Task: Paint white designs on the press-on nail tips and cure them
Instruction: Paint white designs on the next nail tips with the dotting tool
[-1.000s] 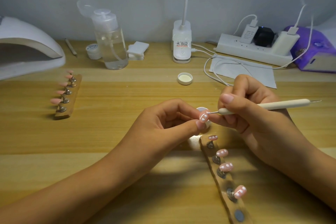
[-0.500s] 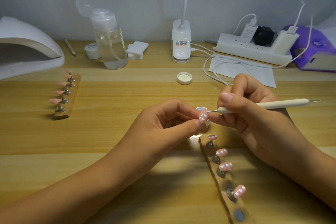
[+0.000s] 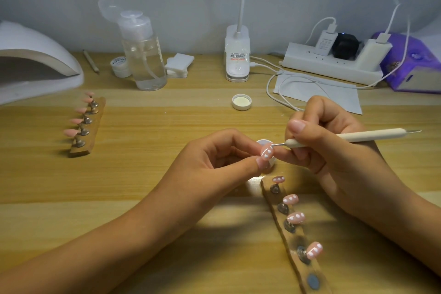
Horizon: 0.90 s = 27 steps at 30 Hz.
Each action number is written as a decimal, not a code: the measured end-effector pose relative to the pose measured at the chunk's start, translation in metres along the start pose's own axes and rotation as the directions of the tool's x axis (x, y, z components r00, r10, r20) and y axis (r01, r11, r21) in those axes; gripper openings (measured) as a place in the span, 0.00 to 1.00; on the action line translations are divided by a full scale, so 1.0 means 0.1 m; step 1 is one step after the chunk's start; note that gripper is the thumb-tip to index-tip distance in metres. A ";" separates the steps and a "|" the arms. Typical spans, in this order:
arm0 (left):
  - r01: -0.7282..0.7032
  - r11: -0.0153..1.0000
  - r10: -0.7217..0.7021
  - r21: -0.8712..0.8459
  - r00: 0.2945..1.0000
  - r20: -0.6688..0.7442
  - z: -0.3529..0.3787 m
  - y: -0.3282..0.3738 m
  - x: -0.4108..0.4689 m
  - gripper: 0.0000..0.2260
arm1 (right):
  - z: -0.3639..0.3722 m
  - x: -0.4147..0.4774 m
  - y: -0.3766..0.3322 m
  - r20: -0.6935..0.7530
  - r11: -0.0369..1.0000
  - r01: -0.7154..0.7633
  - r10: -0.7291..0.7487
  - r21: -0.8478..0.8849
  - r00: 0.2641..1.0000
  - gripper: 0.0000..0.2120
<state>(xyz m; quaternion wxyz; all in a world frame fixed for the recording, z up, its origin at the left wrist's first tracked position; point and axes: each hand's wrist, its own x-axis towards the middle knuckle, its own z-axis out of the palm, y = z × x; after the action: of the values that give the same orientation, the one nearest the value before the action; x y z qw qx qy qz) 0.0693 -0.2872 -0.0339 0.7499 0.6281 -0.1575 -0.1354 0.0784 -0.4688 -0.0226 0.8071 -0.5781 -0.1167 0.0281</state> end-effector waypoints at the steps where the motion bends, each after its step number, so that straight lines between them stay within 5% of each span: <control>1: 0.000 1.000 0.000 0.001 1.000 -0.002 0.00 0.00 0.00 0.02 | 0.00 0.00 0.00 0.000 1.000 -0.003 0.003 0.000 1.000 0.11; 23: 0.017 0.998 -0.017 0.052 1.000 -0.002 -0.01 0.00 0.00 0.05 | -0.10 0.08 0.00 -0.069 0.998 -0.011 0.015 0.061 0.997 0.12; 27: -0.001 0.999 0.002 0.043 1.000 -0.009 -0.02 0.00 0.01 0.03 | -0.17 0.10 0.01 -0.096 0.973 0.079 -0.102 -0.217 0.990 0.05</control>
<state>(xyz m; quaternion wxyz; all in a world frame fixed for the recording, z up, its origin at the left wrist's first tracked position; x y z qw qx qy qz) 0.0711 -0.2863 -0.0342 0.7371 0.6444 -0.1575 -0.1287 0.0917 -0.4823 -0.0275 0.7462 -0.6558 -0.1020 -0.0523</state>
